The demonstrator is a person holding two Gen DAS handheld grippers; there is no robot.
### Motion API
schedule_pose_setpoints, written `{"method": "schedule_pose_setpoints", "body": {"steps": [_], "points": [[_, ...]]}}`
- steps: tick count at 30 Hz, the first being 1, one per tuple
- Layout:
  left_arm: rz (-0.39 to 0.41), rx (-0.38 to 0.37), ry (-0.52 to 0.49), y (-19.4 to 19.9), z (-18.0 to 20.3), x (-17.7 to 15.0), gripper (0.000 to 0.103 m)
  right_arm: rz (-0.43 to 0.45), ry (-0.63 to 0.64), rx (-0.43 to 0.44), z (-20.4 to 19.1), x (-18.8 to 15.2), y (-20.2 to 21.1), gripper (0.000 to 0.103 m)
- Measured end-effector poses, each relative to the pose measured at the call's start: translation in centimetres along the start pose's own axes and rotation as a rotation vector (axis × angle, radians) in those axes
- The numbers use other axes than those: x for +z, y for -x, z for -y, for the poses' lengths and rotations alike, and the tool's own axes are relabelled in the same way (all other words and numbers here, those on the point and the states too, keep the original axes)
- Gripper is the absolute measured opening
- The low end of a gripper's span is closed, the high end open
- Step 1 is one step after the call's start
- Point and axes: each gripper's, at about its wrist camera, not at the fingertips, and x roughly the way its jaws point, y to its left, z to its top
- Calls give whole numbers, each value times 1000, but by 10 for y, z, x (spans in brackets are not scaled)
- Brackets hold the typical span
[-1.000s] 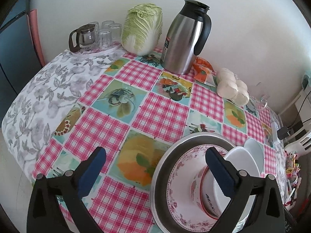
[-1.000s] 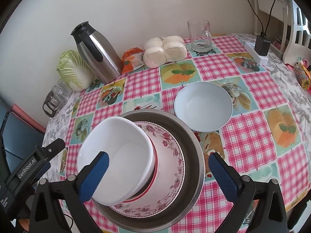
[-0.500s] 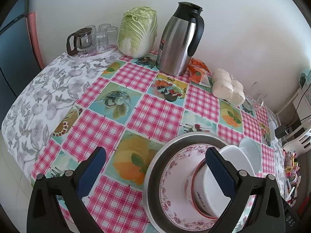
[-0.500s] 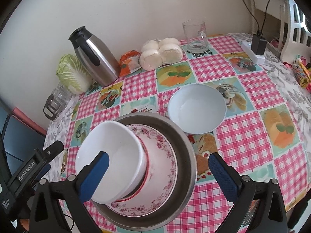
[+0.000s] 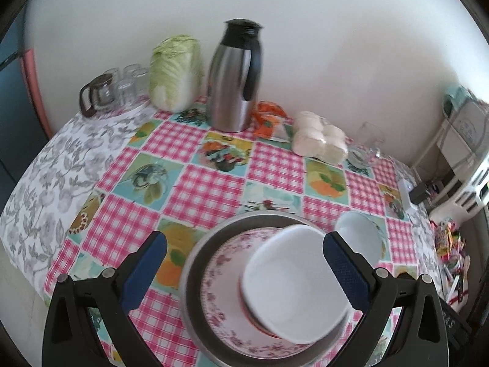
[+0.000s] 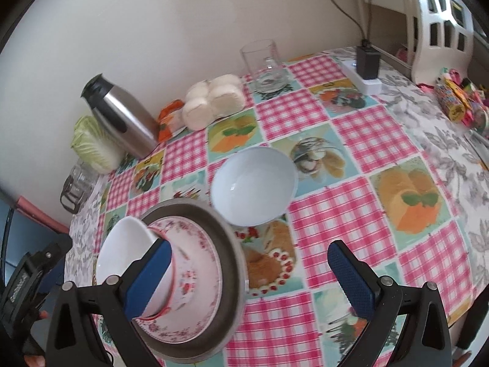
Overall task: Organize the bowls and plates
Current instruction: 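Move both open tools toward the pale round bowl beside the basin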
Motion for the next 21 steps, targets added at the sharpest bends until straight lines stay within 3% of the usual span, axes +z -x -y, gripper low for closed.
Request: {"method": "schedule_pose_setpoints", "body": {"steps": [17,21], "points": [[25,-134,-148,11,96,4,102,19,-120,-19,63,20,3,103],[-16,-169,-192,1,122,7,102,30,-141,-12,71,24,-2,103]]}}
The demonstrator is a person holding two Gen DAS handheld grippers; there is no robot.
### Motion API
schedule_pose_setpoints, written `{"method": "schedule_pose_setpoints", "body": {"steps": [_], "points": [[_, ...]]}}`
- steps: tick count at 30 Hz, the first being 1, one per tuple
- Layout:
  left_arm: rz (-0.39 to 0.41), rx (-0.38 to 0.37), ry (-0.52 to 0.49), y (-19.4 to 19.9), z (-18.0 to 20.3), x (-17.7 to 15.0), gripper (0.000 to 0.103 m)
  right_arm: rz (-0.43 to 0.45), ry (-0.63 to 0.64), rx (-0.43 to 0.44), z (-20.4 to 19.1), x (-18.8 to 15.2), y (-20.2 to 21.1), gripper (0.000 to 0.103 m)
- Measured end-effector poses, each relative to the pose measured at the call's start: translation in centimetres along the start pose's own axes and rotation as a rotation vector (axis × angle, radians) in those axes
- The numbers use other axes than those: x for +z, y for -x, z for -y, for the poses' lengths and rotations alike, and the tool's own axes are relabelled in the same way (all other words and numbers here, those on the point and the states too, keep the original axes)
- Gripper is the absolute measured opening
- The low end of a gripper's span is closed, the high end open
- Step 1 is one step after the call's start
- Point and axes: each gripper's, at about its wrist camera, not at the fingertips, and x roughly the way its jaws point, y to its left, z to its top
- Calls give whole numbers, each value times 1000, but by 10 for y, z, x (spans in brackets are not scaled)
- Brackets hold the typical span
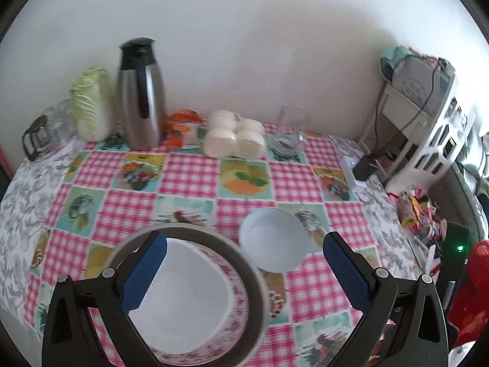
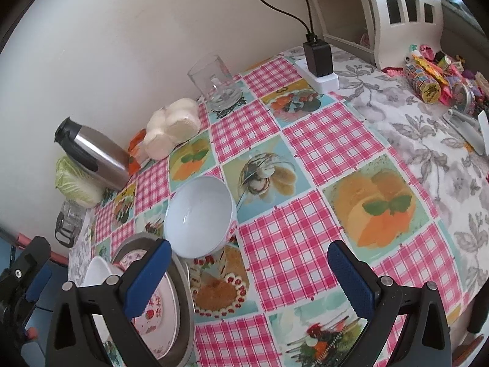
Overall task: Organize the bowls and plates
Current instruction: 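Move both open tools toward the pale round bowl beside the basin, then close both tools on the pale round bowl's rim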
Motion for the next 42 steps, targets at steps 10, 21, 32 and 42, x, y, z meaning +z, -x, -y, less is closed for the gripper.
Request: {"method": "schedule_pose_setpoints", "body": {"steps": [10,21,32,42], "points": [[-135,41,-47,-43,31,22,102,-2,-23,12,13,9,-19,103],[-296,199,-107,-109,42,49,102,-52,-74,37,21,17,-54,103],[-419,330,-123,-172,38,46,86,-111,-51,43,11,13,-98,92],[-525,355,-109,-217,32,30,68,-147,-25,47,3,10,-127,69]]}}
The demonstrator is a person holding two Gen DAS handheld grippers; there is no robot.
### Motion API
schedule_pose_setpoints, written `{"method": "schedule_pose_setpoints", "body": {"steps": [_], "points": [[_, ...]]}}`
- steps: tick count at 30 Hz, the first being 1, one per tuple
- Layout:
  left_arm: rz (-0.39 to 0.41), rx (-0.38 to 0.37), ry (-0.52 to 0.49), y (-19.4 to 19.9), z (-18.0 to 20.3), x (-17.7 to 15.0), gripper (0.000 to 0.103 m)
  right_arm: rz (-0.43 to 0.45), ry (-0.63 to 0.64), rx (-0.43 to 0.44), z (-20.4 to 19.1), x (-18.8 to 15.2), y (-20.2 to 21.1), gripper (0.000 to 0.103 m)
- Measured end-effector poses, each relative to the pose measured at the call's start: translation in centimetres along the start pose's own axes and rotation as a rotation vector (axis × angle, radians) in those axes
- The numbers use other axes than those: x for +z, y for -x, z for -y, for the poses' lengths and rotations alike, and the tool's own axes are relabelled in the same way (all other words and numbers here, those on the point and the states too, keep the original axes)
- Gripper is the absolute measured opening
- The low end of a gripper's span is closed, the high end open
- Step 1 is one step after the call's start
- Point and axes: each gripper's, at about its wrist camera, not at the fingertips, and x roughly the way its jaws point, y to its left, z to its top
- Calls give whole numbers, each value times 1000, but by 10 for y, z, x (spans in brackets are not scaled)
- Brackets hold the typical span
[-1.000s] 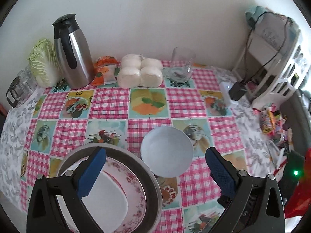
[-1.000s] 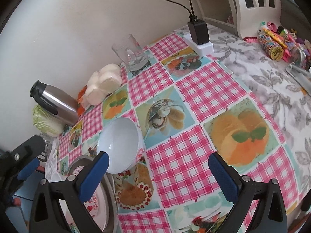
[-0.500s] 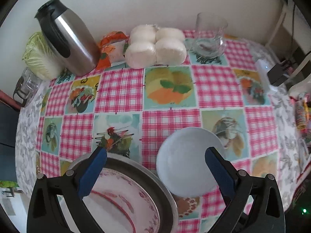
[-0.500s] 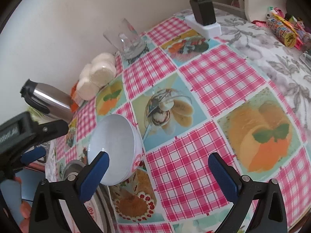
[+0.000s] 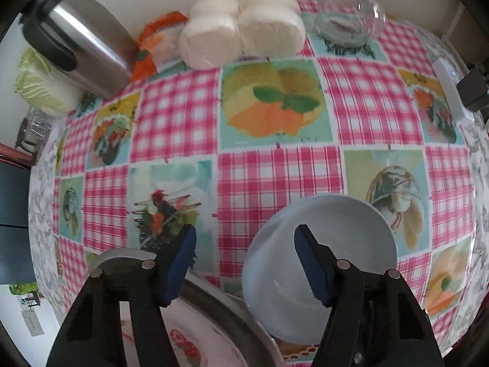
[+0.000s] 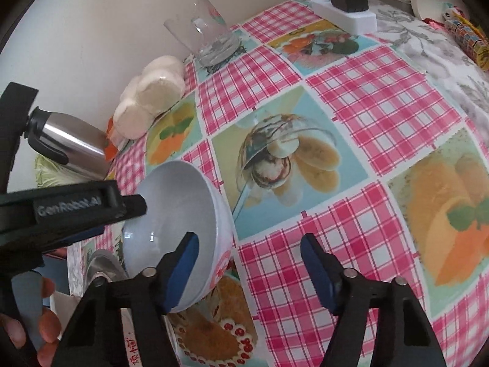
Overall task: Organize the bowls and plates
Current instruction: 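Close both tools on the pale round bowl's rim, then lift the pale round bowl and carry it over the basin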
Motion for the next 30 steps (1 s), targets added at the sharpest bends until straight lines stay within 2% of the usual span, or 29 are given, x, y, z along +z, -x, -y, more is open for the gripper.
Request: {"method": "schedule_pose_setpoints", "body": {"steps": [3,7,10,18,30], "points": [[-17,16,-21,-9,6,0,66,3,8,4,-2,1,-3,66],[-43,-5,-36,-20,12,-1,64,-1,16,13,-5,1,-6,56],[-49,-14,-28,-25,11,-1,64,-3,30,12,-10,1,-9,52],[-42,-49,-32,-26,11,1,48,-12,48,23,-14,-1,-13,37],[-39,-85,-55,-20,22,-8,44,-10,30,50,-9,-1,-10,29]]}}
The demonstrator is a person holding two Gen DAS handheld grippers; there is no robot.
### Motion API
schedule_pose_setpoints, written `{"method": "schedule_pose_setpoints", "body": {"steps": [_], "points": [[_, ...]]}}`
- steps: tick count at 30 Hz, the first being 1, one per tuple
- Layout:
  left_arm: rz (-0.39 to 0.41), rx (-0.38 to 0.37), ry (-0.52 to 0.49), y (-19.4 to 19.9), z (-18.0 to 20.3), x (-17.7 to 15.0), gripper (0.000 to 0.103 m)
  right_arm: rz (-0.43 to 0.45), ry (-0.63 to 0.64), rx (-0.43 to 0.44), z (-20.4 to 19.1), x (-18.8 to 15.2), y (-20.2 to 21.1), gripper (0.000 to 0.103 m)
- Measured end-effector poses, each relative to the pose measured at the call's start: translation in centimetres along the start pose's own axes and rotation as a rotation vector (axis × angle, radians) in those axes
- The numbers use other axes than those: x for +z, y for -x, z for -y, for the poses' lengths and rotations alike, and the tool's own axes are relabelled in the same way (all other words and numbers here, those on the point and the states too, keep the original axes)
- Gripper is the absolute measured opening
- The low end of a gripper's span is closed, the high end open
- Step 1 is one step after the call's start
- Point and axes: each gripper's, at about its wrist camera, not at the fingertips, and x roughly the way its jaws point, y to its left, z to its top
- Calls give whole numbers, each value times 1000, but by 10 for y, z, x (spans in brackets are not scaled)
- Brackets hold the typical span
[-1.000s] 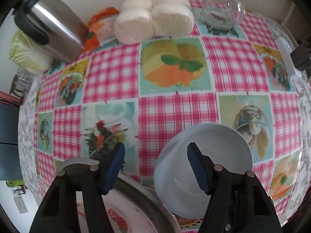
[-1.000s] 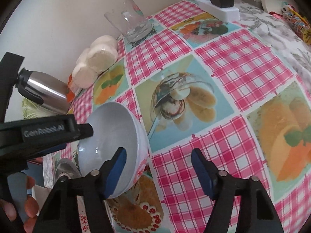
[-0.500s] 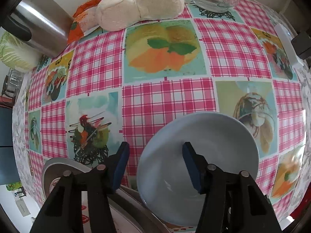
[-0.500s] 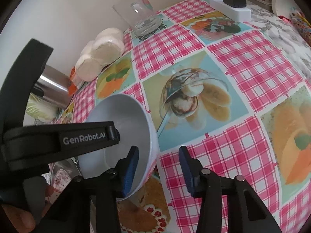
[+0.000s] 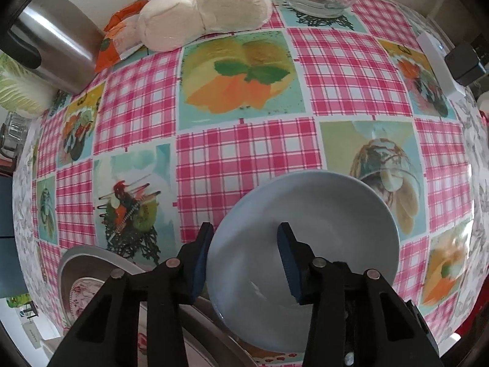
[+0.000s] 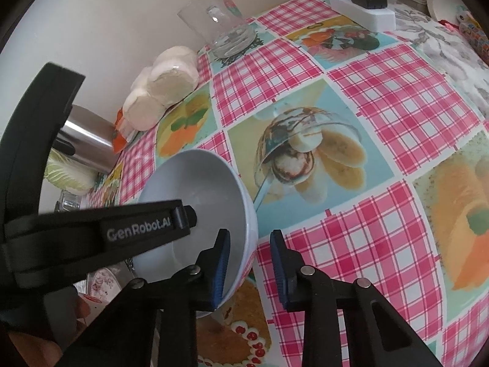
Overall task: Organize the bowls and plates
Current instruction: 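Lift the pale round bowl and carry it over the basin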
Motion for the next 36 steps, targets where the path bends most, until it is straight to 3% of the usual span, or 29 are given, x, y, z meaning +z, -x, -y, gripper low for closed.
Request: {"method": "schedule_pose_setpoints", "body": {"steps": [10,17,25,29,36], "points": [[2,-140,8,-3,23,-12,35,16,-87,14,36,8,10,22],[42,-183,43,-5,20,-21,26,21,-109,42,47,8,14,21],[75,-196,53,-7,20,-28,24,26,-113,58,50,6,15,21],[97,-194,60,-8,18,-36,23,30,-95,47,46,6,14,15],[126,-227,76,10,12,-52,21,35,-55,12,36,5,22,15]]}}
